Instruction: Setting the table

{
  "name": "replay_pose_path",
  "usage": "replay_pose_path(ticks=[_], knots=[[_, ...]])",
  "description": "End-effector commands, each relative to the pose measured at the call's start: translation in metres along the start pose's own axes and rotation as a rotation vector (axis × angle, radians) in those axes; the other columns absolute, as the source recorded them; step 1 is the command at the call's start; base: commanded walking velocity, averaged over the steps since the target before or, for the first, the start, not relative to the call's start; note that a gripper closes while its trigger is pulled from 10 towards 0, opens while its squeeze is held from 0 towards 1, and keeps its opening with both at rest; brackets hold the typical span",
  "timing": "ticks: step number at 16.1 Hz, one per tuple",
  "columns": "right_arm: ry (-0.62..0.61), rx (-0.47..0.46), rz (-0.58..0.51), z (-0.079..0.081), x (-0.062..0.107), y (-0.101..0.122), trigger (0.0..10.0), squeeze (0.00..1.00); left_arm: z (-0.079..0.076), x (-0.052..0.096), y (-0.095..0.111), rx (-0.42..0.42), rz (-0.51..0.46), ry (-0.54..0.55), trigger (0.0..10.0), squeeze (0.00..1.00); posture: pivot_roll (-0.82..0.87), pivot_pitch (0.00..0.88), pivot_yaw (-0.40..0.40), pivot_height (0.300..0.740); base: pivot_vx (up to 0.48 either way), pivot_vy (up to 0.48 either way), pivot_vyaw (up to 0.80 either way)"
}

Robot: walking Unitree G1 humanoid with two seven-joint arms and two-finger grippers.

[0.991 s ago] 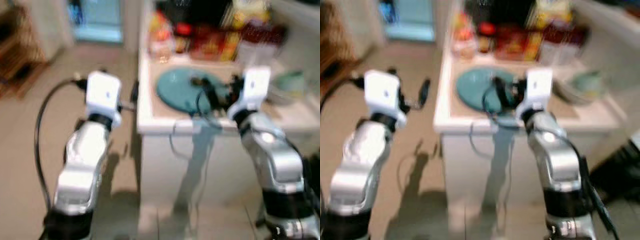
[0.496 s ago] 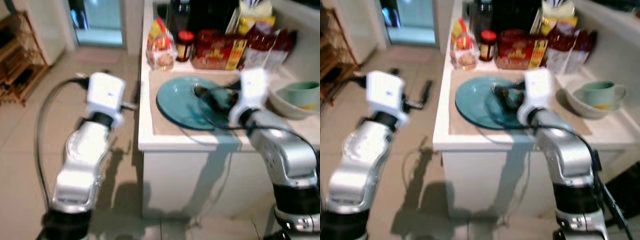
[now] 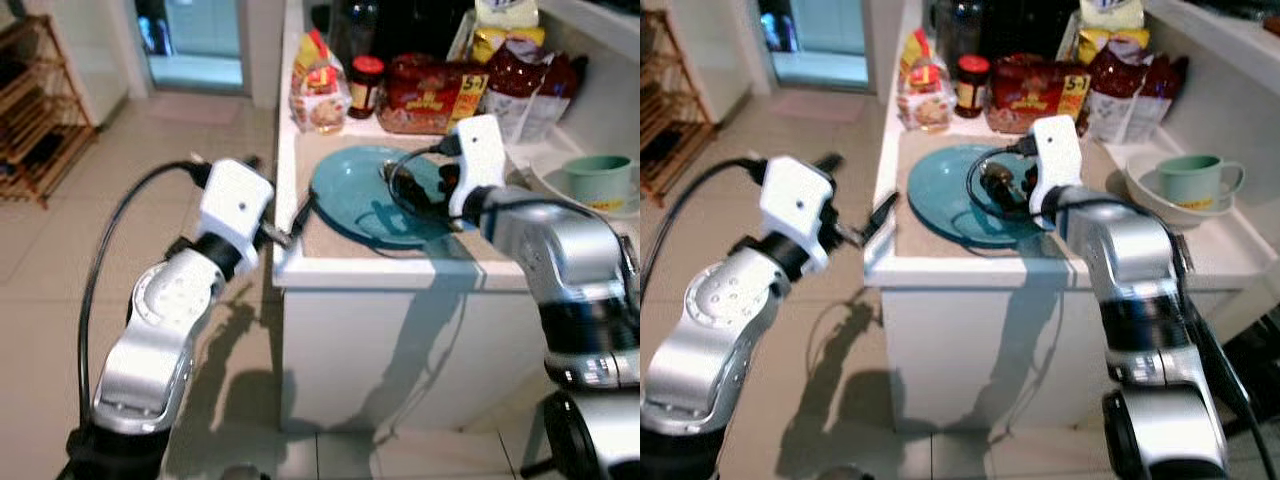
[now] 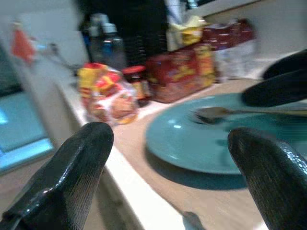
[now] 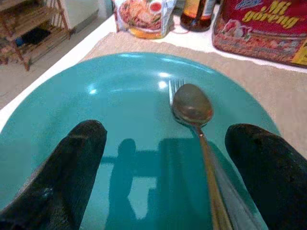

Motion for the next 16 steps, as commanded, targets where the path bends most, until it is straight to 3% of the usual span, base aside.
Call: replay_pose_path(ticks=[1, 6, 11, 16], knots=[[-0.020, 0.006, 0.044, -0.006, -0.004, -0.003, 10.0, 0.00, -0.008, 0.000, 0.006, 0.005, -0.017, -0.073, 10.0, 0.00, 0.14, 0.004, -0.081, 0.740, 0.000, 0.000, 0.00], [-0.045, -0.032, 0.120, -0.021, -0.018, -0.006, 10.0, 0.00, -0.013, 0.001, 0.008, -0.008, -0.016, -0.133, 10.0, 0.00, 0.15, 0.000, -0.095, 0.740, 0.000, 0.000, 0.00], [-0.012, -0.109, 0.180, -0.022, -0.026, -0.016, 10.0, 0.00, -0.014, 0.001, 0.010, -0.012, -0.021, -0.158, 10.0, 0.00, 0.15, 0.000, -0.095, 0.740, 0.000, 0.000, 0.00], [0.007, -0.067, 0.177, -0.020, -0.030, -0.014, 10.0, 0.00, -0.013, 0.001, 0.011, -0.020, -0.026, -0.160, 10.0, 0.00, 0.16, 0.000, -0.097, 0.740, 0.000, 0.000, 0.00]])
Point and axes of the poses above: a point about 5 cm out from each wrist's last joint towards the gripper, its own x axis pointing back from the gripper into the wrist, its own y axis along the axis of the wrist's last joint, z = x × y, the point moved 2 cm from there along -x, pointing out of the wrist towards the gripper, and after that the axes turned 7 degrees about -x, right-handed, at the moved point
